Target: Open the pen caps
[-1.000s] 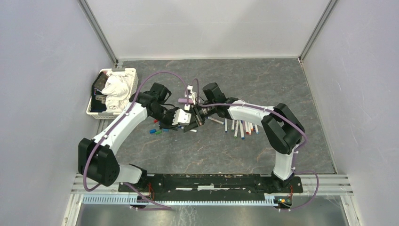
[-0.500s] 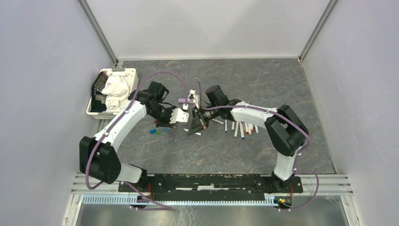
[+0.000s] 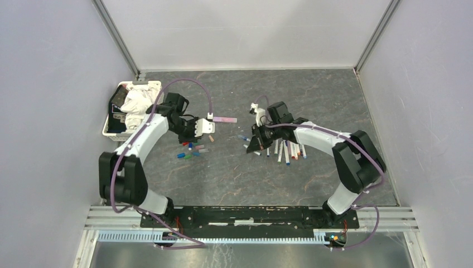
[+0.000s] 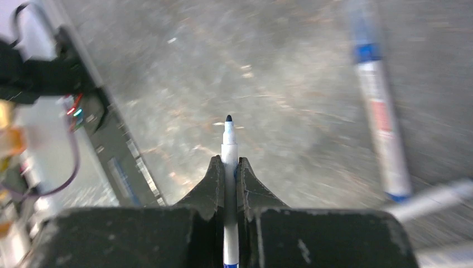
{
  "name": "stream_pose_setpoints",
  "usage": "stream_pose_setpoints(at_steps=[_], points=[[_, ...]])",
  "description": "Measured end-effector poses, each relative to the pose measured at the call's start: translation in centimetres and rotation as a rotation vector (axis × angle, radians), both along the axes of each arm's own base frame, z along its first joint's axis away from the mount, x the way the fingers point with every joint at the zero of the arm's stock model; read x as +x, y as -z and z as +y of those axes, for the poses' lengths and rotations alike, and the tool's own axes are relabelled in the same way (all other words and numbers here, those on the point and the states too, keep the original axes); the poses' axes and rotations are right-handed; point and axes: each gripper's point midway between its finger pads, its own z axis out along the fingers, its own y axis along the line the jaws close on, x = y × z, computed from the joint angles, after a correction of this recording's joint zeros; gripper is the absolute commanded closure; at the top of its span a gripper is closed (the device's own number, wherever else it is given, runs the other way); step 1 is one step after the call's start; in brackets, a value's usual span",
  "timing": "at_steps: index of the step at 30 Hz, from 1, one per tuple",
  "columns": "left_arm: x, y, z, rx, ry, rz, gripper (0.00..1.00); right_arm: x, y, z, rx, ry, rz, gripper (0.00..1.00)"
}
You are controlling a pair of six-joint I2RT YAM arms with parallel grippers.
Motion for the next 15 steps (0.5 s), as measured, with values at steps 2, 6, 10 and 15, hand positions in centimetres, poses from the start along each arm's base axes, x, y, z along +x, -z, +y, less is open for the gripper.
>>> stream_pose_setpoints(at_steps=[2, 6, 10, 15], points=[[0.2, 2.2, 0.0, 0.002, -0.023, 0.043, 0.96, 1.9, -0.2, -1.4, -0.057, 0.091, -0.069, 1.0], [0.6, 5.7, 0.1, 0.018, -0.084, 0.114, 0.86, 4.8, -0.1, -4.8, -0.179, 0.271, -0.174, 1.0], [1.3, 6.9, 0.2, 0.022, -0.132, 0.134, 0.74, 5.8, 1.5, -7.6, -0.301, 0.392, -0.212, 0.98], [1.8, 7.0, 0.1, 0.014, -0.165, 0.129, 0.6, 6.3, 3.2, -9.5, -0.397, 0.472, -0.22, 0.95]])
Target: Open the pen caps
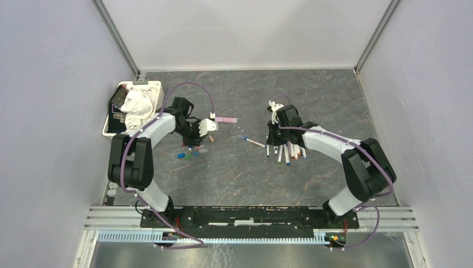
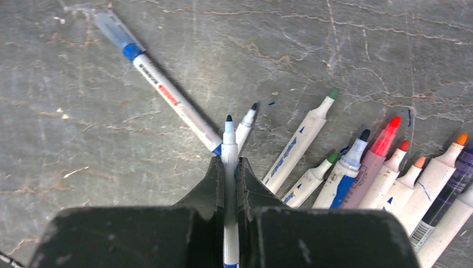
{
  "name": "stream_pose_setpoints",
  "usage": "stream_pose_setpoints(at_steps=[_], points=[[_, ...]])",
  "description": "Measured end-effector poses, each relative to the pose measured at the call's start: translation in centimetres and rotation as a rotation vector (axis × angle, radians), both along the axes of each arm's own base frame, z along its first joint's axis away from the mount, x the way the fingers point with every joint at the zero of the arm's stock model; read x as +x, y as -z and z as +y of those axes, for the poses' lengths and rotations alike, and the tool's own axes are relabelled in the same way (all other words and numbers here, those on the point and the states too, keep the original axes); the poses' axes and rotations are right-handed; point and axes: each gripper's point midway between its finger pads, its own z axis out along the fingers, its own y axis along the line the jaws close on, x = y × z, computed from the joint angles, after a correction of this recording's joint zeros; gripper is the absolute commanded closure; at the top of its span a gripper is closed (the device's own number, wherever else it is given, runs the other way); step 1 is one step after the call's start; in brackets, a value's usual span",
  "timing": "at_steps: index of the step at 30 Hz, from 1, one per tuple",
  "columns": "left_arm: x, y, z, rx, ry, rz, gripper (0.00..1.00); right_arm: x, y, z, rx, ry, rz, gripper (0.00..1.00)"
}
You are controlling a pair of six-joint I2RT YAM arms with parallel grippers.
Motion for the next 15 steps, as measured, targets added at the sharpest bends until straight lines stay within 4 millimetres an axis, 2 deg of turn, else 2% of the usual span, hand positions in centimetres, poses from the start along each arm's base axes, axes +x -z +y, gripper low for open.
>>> stream_pose_setpoints(at_steps=[3, 6, 7, 8, 11, 12, 13, 15], points=[[0.1, -0.1, 0.0, -0.003, -0.011, -0.002, 0.51, 0.4, 0.9, -0.4, -0.026, 0.03, 0.003, 0.92], [0.1, -0.2, 0.0, -0.005, -0.021, 0.003, 0.47, 0.6, 1.8, -0.8, -0.048, 0.052, 0.011, 0.87], [0.1, -0.4, -0.1, -0.006, -0.023, 0.002, 0.31, 0.7, 2.0, -0.9, -0.053, 0.058, 0.011, 0.85], [0.1, -0.6, -0.1, -0.007, -0.029, 0.005, 0.24, 0.8, 2.1, -0.9, -0.057, 0.063, 0.011, 0.83], [0.6, -2.3, -0.2, -0.017, -0.055, -0.013, 0.19, 0.8, 2.4, -1.2, -0.067, 0.074, 0.011, 0.79], [0.8, -3.1, -0.3, -0.023, -0.064, -0.025, 0.13, 0.8, 2.4, -1.2, -0.069, 0.077, 0.011, 0.78], [1.1, -4.1, -0.3, -0.03, -0.075, -0.042, 0.03, 0.8, 2.5, -1.3, -0.072, 0.081, 0.01, 0.77], [1.8, -6.0, -0.5, -0.044, -0.095, -0.07, 0.0, 0.8, 2.6, -1.4, -0.076, 0.086, 0.009, 0.75]])
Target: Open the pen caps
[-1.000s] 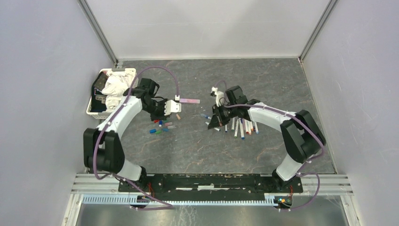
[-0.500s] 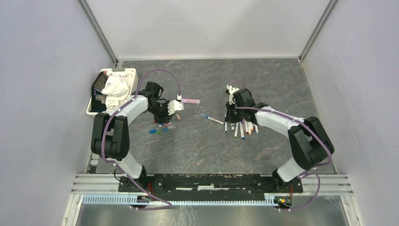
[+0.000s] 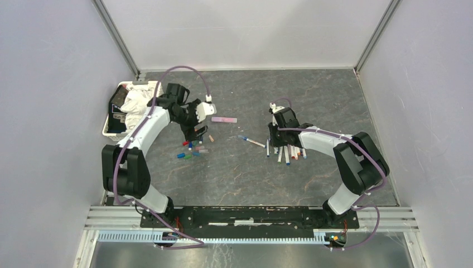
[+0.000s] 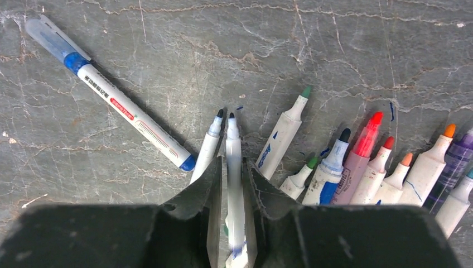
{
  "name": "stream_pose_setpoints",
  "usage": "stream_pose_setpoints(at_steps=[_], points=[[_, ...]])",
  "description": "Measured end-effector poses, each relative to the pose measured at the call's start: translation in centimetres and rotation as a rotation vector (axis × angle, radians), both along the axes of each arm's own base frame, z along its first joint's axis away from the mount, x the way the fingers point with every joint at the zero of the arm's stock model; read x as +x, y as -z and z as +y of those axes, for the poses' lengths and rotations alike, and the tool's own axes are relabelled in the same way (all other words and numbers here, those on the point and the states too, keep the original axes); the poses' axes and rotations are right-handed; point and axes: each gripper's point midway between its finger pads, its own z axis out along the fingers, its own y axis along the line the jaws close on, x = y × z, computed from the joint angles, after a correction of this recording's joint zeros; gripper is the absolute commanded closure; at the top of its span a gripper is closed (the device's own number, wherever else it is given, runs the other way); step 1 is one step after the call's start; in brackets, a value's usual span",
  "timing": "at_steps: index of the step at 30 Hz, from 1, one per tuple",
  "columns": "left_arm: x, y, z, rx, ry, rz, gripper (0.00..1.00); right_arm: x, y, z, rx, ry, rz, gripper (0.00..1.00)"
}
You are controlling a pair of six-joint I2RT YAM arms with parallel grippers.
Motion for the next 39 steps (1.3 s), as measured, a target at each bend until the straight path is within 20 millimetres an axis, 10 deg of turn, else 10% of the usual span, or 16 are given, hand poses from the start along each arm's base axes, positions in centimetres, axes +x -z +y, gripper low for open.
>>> stream_pose_setpoints(at_steps=[10, 15, 21, 27, 34, 39], points=[[3.9, -10.2, 0.4, -0.042, -0.2, -0.175, 0.0, 0.2, -1.1, -0.1, 0.003, 0.005, -0.028, 0.66], [3.9, -12.5, 1.9, -0.027, -0.316, -0.243, 0.0, 0.5, -3.1, 0.9, 0.004, -0.055, -0.1, 0.55], [3.7, -12.9, 2.5, -0.037, -0.386, -0.237, 0.0, 1.5, -4.9, 6.7, -0.022, -0.31, -0.186, 0.49], [4.9, -13.6, 4.6, -0.103, -0.507, -0.245, 0.0, 1.5, -2.4, 8.6, -0.081, -0.458, -0.181, 0.49], [5.4, -15.8, 7.0, -0.17, -0.599, -0.317, 0.0, 1.6, 0.4, 8.0, -0.124, -0.488, -0.138, 0.56], [5.0, -15.8, 6.1, -0.197, -0.559, -0.305, 0.0, 1.5, 0.5, 8.5, -0.105, -0.505, -0.141, 0.85]])
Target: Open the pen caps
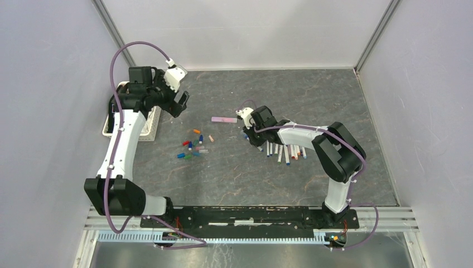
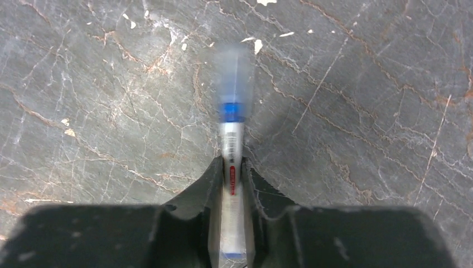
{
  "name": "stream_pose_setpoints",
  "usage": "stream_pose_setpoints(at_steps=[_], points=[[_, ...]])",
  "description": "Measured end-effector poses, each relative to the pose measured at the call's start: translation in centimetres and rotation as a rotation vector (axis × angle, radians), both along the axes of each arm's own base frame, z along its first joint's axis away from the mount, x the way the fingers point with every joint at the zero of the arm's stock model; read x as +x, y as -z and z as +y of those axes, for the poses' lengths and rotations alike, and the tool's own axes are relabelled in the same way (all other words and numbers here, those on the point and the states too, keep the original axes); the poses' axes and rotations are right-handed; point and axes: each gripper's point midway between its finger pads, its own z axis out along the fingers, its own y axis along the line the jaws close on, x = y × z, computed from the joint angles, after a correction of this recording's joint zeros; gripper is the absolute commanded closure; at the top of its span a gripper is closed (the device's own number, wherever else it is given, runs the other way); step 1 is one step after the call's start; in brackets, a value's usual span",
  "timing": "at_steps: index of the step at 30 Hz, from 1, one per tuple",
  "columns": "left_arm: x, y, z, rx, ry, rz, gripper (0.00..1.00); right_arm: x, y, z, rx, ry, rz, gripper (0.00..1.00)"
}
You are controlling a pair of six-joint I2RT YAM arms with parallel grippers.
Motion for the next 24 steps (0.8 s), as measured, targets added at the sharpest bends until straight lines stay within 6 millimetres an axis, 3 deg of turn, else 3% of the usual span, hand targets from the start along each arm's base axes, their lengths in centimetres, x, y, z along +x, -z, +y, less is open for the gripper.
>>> stream_pose_setpoints(at_steps=[3, 8, 11, 19, 24], points=[[-0.9, 1.1, -0.7, -0.006, 0.059, 0.028, 0.01, -0.1, 0.0, 0.3, 0.01, -0.015, 0.004, 1.0], [-4.2, 4.2, -2.7, -0.012, 0.251, 0.091, 0.0, -0.6, -0.2, 0.8, 0.046, -0.035, 0.036, 1.0], [-7.3, 6.4, -4.3, -0.011, 0.4, 0.13, 0.0, -1.4, -1.0, 2.2, 0.113, -0.069, 0.089, 1.0], [-14.6, 10.6, -10.5, 0.045, 0.822, 0.182, 0.1, -5.8, -6.4, 7.2, 0.443, -0.196, 0.283, 1.0], [-15.8, 10.9, -11.8, 0.075, 0.929, 0.165, 0.11, -9.1, -9.1, 9.1, 0.589, -0.293, 0.417, 1.0]])
